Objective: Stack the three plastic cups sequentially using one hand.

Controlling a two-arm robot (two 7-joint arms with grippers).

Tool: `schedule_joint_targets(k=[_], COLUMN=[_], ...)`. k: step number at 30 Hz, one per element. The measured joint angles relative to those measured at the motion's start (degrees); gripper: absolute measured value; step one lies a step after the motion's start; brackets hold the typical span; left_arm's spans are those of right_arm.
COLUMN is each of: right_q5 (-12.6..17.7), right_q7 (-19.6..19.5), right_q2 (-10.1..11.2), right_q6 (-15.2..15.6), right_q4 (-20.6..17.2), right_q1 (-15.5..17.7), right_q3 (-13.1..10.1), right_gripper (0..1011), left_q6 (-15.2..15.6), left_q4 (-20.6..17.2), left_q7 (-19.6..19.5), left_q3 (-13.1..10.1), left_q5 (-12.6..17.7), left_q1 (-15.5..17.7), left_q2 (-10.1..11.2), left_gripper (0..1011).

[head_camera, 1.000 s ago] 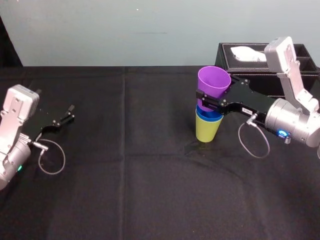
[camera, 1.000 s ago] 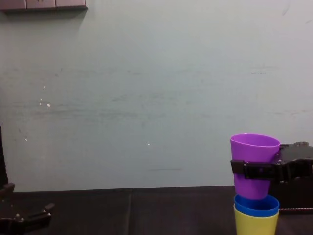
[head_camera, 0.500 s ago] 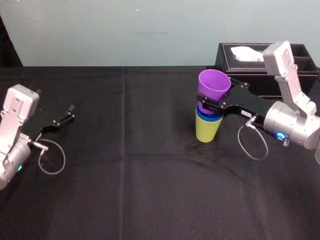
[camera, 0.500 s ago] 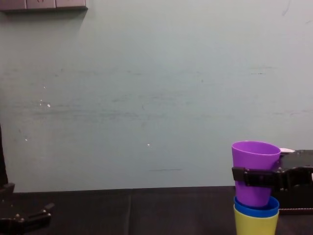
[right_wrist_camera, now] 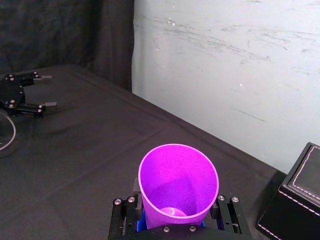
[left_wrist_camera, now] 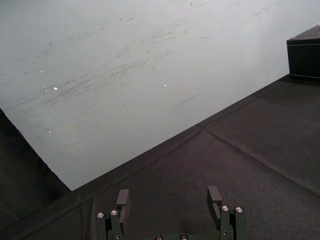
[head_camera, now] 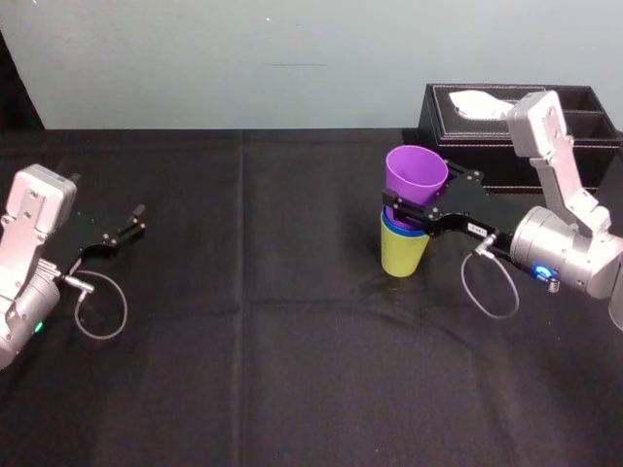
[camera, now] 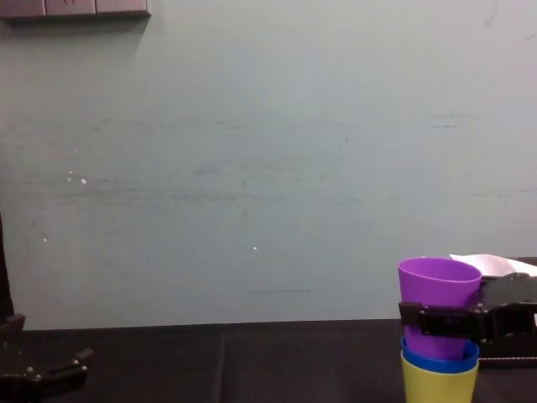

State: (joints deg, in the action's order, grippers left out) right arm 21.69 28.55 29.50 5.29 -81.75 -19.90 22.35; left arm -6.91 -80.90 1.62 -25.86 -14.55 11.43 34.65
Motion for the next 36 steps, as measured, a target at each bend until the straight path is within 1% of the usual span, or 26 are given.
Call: schedule_joint_targets(k=[8,17,22,23,24,25,26,27,28,29,36], right_q5=[-0.5,-0.4,-0.4,-0.4,-0.4,-0.4,-0.4,-0.4,-0.4,-0.4,-0.4], right_q7=[-0.5,-0.5,-0.5,-0.5,-0.5,-0.5,-0.5,-0.5,-0.5,-0.5,-0.4], right_q2=[-0.5,-0.4,-0.4,-0.4,-0.4,-0.4,-0.3,-0.3,-0.3,-0.3,-0.3], right_q6=[-0.5,-0.5,-0.4,-0.4,-0.4,-0.4,-0.4,-0.4,-0.4,-0.4,-0.4], right_q4=[0.6,0.6,0.5,0.5,0.5,0.5,0.5,0.5,0.5,0.5,0.4], right_q1=[0.3,0.3,0.3,0.3,0.3,0.2,0.2,0.2,0.2,0.2,0.2], right_q3=[0.0,-0.1,-0.1,-0.1,-0.1,-0.1,-0.1,-0.1,-0.1,-0.1,-0.1], right_gripper=[729,729,820,875,886,924,931,982,982,1003,1003], left_q6=[0.0,0.0,0.0,0.0,0.0,0.0,0.0,0.0,0.0,0.0,0.0], left_q4=[0.0,0.0,0.0,0.0,0.0,0.0,0.0,0.0,0.0,0.0,0.0], left_q7=[0.0,0.0,0.0,0.0,0.0,0.0,0.0,0.0,0.0,0.0,0.0], left_q3=[0.0,0.0,0.0,0.0,0.0,0.0,0.0,0.0,0.0,0.0,0.0], left_q5=[0.0,0.0,0.0,0.0,0.0,0.0,0.0,0.0,0.0,0.0,0.0], left_q1=[0.0,0.0,0.0,0.0,0.0,0.0,0.0,0.0,0.0,0.0,0.0], left_q2=[0.0,0.0,0.0,0.0,0.0,0.0,0.0,0.0,0.0,0.0,0.0], left_gripper=[1011,1012,1011,1011,1011,1011,1011,1011,1011,1011,1011])
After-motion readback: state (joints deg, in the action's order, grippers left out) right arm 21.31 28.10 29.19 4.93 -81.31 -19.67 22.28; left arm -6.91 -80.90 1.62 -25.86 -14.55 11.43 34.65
